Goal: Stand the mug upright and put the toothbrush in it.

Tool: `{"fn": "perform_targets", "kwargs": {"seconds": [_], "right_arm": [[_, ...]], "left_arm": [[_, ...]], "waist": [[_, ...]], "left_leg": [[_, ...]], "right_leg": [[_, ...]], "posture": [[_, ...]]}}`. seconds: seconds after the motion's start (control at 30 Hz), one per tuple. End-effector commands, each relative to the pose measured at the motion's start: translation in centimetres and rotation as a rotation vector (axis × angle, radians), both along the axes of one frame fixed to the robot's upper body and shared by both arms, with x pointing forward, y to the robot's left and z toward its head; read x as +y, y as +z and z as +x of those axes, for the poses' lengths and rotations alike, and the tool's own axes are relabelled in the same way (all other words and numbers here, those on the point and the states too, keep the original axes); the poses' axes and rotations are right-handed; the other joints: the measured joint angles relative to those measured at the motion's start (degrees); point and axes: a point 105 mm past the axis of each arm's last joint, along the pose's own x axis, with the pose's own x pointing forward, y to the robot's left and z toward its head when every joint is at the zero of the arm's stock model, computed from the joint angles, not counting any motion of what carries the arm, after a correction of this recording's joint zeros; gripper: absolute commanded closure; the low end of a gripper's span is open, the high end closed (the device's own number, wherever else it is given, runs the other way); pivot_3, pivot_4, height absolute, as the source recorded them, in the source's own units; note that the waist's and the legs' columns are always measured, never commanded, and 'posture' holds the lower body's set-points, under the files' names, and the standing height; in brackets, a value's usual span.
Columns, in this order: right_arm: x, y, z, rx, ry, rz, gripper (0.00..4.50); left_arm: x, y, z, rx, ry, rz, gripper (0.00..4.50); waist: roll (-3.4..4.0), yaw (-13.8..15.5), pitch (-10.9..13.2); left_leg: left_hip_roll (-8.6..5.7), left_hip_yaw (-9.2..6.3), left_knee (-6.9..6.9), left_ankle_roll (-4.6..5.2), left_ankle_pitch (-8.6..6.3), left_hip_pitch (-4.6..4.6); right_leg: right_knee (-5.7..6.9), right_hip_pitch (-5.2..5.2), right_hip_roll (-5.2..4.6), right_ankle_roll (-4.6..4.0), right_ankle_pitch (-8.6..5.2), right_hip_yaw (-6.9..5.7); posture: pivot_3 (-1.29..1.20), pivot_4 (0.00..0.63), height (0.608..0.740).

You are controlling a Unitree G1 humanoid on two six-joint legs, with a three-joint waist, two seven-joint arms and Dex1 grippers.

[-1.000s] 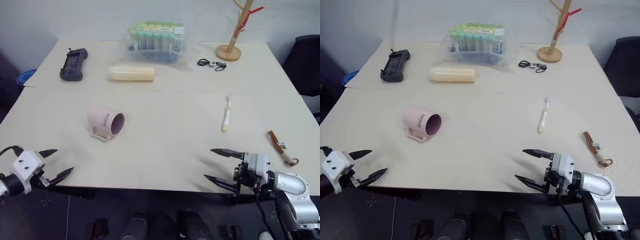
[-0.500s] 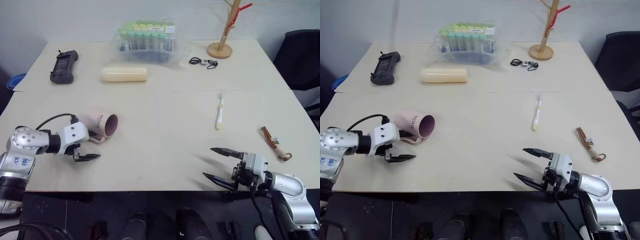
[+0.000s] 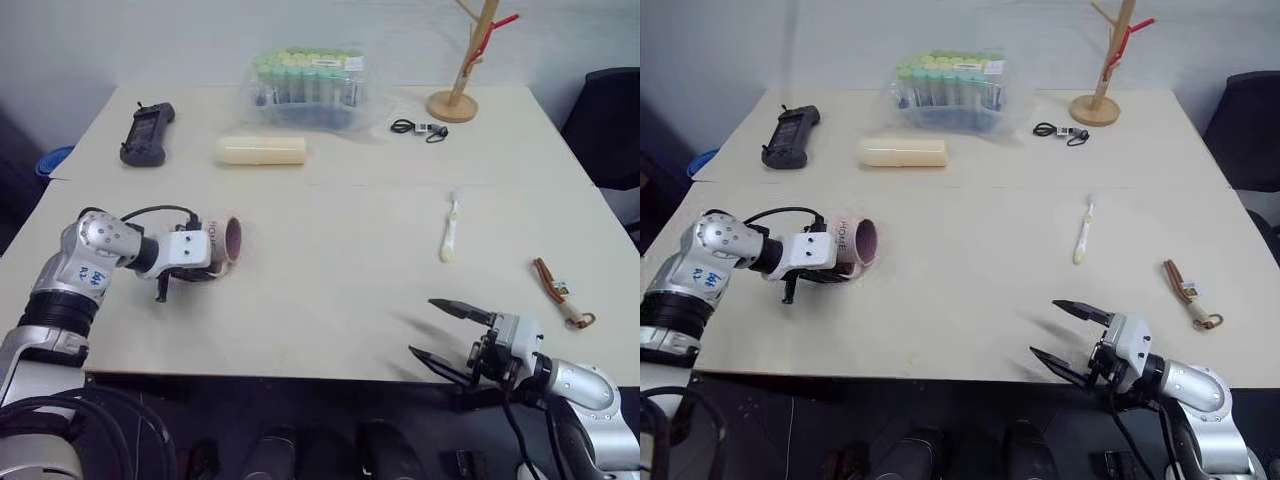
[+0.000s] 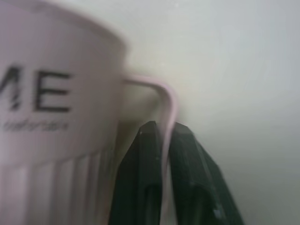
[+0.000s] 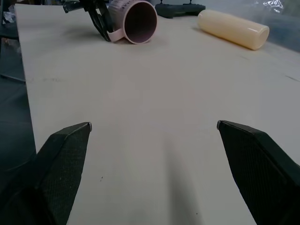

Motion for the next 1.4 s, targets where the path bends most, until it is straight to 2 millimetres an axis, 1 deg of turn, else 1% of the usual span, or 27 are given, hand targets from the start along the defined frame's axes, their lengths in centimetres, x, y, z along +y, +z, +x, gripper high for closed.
{"fn": "perform_targets", "kwargs": {"seconds": [0.03, 0.1, 0.13, 0.2, 0.27, 0.3, 0.33, 0.37, 0.4, 0.43, 0.47, 0.5, 0.57, 0.63, 0.67, 0.8, 0.87, 0.93, 1.0, 1.07, 1.1, 1.13, 1.17, 1.23, 1.3, 1.4], "right_arm": [[-0.5, 2.2, -1.1, -0.044, -0.029, 0.049, 0.0], [-1.2, 2.3, -1.5, -0.044, -0.068, 0.033, 0.0], [-1.5, 2.3, -1.5, -0.049, -0.091, 0.024, 0.0], [-2.2, 2.4, -1.4, -0.06, -0.132, 0.014, 0.0], [-2.7, 2.6, -1.2, -0.076, -0.17, 0.012, 0.0], [-2.8, 2.6, -1.2, -0.082, -0.183, 0.008, 0.0], [-2.8, 2.7, -1.2, -0.085, -0.19, 0.005, 0.0], [-2.9, 2.7, -1.3, -0.088, -0.2, -0.001, 0.0], [-2.9, 2.7, -1.3, -0.09, -0.206, -0.005, 0.0], [-3.0, 2.7, -1.4, -0.092, -0.213, -0.006, 0.0], [-3.0, 2.8, -1.4, -0.096, -0.221, -0.009, 0.0], [-3.0, 2.8, -1.4, -0.097, -0.225, -0.01, 0.0], [-3.1, 2.9, -1.4, -0.102, -0.235, -0.008, 0.0], [-3.2, 2.9, -1.4, -0.101, -0.242, -0.009, 0.0], [-3.3, 2.9, -1.3, -0.098, -0.248, -0.006, 0.0], [-4.2, 2.7, -1.4, -0.075, -0.295, 0.006, 0.0], [-4.9, 1.9, -2.1, -0.023, -0.315, 0.015, 0.0], [-5.8, 1.2, -2.7, 0.0, -0.362, 0.01, 0.0], [-6.9, 0.8, -3.2, 0.003, -0.424, 0.001, 0.0], [-7.8, 0.4, -3.7, 0.007, -0.472, -0.006, 0.0], [-8.4, 0.0, -4.1, 0.014, -0.5, -0.012, 0.0], [-8.7, -0.2, -4.4, 0.02, -0.517, -0.016, 0.0], [-9.2, -0.4, -4.6, 0.024, -0.544, -0.012, 0.0], [-9.5, -0.2, -4.5, 0.014, -0.566, 0.007, 0.0], [-9.1, 0.9, -3.3, -0.011, -0.554, 0.035, 0.0], [-7.5, 3.0, -0.4, -0.021, -0.488, 0.089, 0.0]], "left_arm": [[-6.3, 1.1, -1.8, 0.155, -0.222, -0.347, 4.48], [-10.1, 3.1, -3.6, 0.205, -0.413, -0.551, 4.48], [-11.5, 3.6, -3.9, 0.213, -0.455, -0.629, 4.48], [-13.7, 3.8, -4.3, 0.232, -0.497, -0.742, 4.48], [-16.0, 3.8, -4.3, 0.216, -0.511, -0.868, 4.48], [-17.5, 3.7, -4.3, 0.199, -0.512, -0.953, 4.48], [-18.5, 3.6, -4.3, 0.189, -0.509, -1.009, 4.48], [-19.7, 2.7, -4.6, 0.188, -0.5, -1.045, 4.48], [-20.6, 2.1, -4.8, 0.186, -0.493, -1.065, 4.48], [-21.3, 1.0, -5.0, 0.205, -0.476, -1.067, 4.48], [-21.8, 0.1, -5.2, 0.213, -0.455, -1.064, 4.48], [-22.0, -0.5, -5.2, 0.216, -0.443, -1.061, 4.48], [-22.1, -1.7, -5.1, 0.264, -0.38, -1.071, 4.48], [-21.8, -2.8, -4.9, 0.269, -0.321, -1.059, 3.97], [-21.7, -3.3, -4.9, 0.259, -0.306, -1.041, 3.81], [-20.3, -3.8, -4.9, 0.221, -0.28, -0.981, 2.65], [-18.8, -4.0, -4.8, 0.194, -0.257, -0.937, 2.08], [-17.1, -3.9, -4.9, 0.164, -0.253, -0.906, 1.45], [-15.1, -3.5, -5.2, 0.131, -0.244, -0.879, 0.91], [-13.4, -3.1, -5.5, 0.095, -0.23, -0.858, 0.22], [-12.3, -2.6, -5.8, 0.074, -0.216, -0.857, 0.02], [-11.6, -2.4, -5.9, 0.062, -0.207, -0.856, 0.02], [-10.3, -1.6, -6.2, 0.026, -0.188, -0.863, 0.02], [-8.1, -0.2, -6.4, -0.046, -0.145, -0.863, 0.02], [-6.1, 1.1, -6.5, -0.102, -0.09, -0.855, 0.02], [-4.2, 2.0, -6.3, -0.152, -0.028, -0.83, 0.02]], "waist": [[0.01, 0.48, -0.01], [0.0, 1.02, 0.0], [-0.05, 1.02, 0.03], [-0.22, 0.7, 0.13], [-0.49, -0.39, 0.26], [-0.5, -0.68, 0.26], [-0.47, -0.85, 0.24], [-0.46, -0.85, 0.24], [-0.46, -0.82, 0.24], [-0.47, -0.77, 0.25], [-0.49, -0.84, 0.26], [-0.49, -0.9, 0.26], [-0.5, -0.9, 0.26], [-0.49, -0.68, 0.23], [-0.48, -0.62, 0.22], [-0.39, -0.73, 0.14], [-0.35, -0.85, 0.12], [-0.34, -0.86, 0.11], [-0.34, -0.85, 0.11], [-0.32, -0.67, 0.1], [-0.33, -0.67, 0.1], [-0.32, -0.66, 0.1], [-0.32, -0.63, 0.1], [-0.33, -0.66, 0.1], [-0.3, -0.73, 0.09], [-0.28, -1.07, 0.08]], "left_leg": [[-0.02, 0.0, 0.06, 0.05, -0.02, -0.06], [-0.02, -0.06, 0.3, 0.13, -0.08, -0.35], [0.0, -0.13, 0.51, 0.18, -0.18, -0.47], [-0.03, -0.02, 0.7, 0.28, -0.3, -0.53], [-0.05, 0.09, 0.75, 0.3, -0.31, -0.52], [0.0, 0.1, 0.72, 0.29, -0.31, -0.5], [0.02, 0.12, 0.68, 0.29, -0.3, -0.46], [0.06, 0.15, 0.62, 0.28, -0.31, -0.4], [0.06, 0.18, 0.61, 0.28, -0.31, -0.35], [0.07, 0.19, 0.61, 0.27, -0.31, -0.36], [0.07, 0.22, 0.61, 0.27, -0.31, -0.34], [0.07, 0.28, 0.61, 0.28, -0.31, -0.34], [0.11, 0.29, 0.6, 0.27, -0.32, -0.31], [0.11, 0.28, 0.63, 0.27, -0.31, -0.29], [0.09, 0.27, 0.64, 0.27, -0.31, -0.23], [0.09, 0.28, 0.62, 0.26, -0.32, -0.22], [0.12, 0.28, 0.59, 0.25, -0.33, -0.2], [0.15, 0.27, 0.55, 0.24, -0.33, -0.16], [0.16, 0.27, 0.54, 0.23, -0.34, -0.18], [0.15, 0.26, 0.54, 0.22, -0.34, -0.18], [0.14, 0.26, 0.55, 0.22, -0.35, -0.19], [0.14, 0.26, 0.55, 0.22, -0.35, -0.2], [0.14, 0.25, 0.55, 0.22, -0.35, -0.21], [0.15, 0.23, 0.54, 0.22, -0.36, -0.22], [0.16, 0.21, 0.54, 0.2, -0.37, -0.22], [0.15, 0.22, 0.54, 0.2, -0.36, -0.17]], "right_leg": [[0.0, -0.02, -0.03, 0.01, 0.0, 0.0], [0.0, -0.12, -0.04, 0.04, 0.01, -0.07], [0.0, -0.1, -0.03, 0.06, 0.02, -0.11], [-0.01, -0.07, -0.03, 0.15, 0.07, -0.03], [-0.1, -0.1, 0.0, 0.24, 0.12, 0.07], [-0.12, -0.11, 0.06, 0.24, 0.12, 0.07], [-0.1, -0.12, 0.1, 0.24, 0.12, 0.07], [-0.09, -0.14, 0.17, 0.24, 0.12, 0.07], [-0.08, -0.14, 0.18, 0.24, 0.12, 0.05], [-0.1, -0.14, 0.19, 0.25, 0.12, 0.05], [-0.11, -0.13, 0.19, 0.25, 0.12, 0.06], [-0.09, -0.15, 0.21, 0.25, 0.12, 0.08], [-0.06, -0.17, 0.25, 0.25, 0.12, 0.11], [-0.03, -0.15, 0.24, 0.24, 0.12, 0.13], [-0.03, -0.09, 0.23, 0.25, 0.12, 0.15], [-0.04, -0.1, 0.23, 0.25, 0.12, 0.22], [-0.03, -0.11, 0.25, 0.24, 0.12, 0.26], [-0.03, -0.1, 0.27, 0.24, 0.12, 0.3], [-0.04, -0.12, 0.27, 0.24, 0.12, 0.39], [-0.05, -0.11, 0.24, 0.24, 0.12, 0.43], [-0.06, -0.11, 0.22, 0.24, 0.12, 0.44], [-0.06, -0.1, 0.22, 0.24, 0.12, 0.44], [-0.08, -0.1, 0.21, 0.24, 0.12, 0.44], [-0.09, -0.11, 0.22, 0.23, 0.12, 0.43], [-0.09, -0.11, 0.21, 0.22, 0.11, 0.43], [-0.07, -0.08, 0.2, 0.21, 0.11, 0.44]], "posture": [[0.0, 0.15, 0.74], [0.0, 0.15, 0.74], [0.0, 0.15, 0.74], [0.0, 0.15, 0.74], [0.0, 0.15, 0.74], [0.0, 0.15, 0.74], [0.0, 0.15, 0.74], [0.0, 0.15, 0.74], [0.0, 0.15, 0.74], [0.0, 0.15, 0.74], [0.0, 0.15, 0.74], [0.0, 0.15, 0.74], [0.0, 0.15, 0.74], [0.0, 0.15, 0.74], [0.0, 0.15, 0.74], [0.0, 0.15, 0.74], [0.0, 0.15, 0.74], [0.0, 0.15, 0.74], [0.0, 0.15, 0.74], [0.0, 0.15, 0.74], [0.0, 0.15, 0.74], [0.0, 0.15, 0.74], [0.0, 0.15, 0.74], [0.0, 0.15, 0.74], [0.0, 0.15, 0.74], [0.0, 0.15, 0.74]]}}
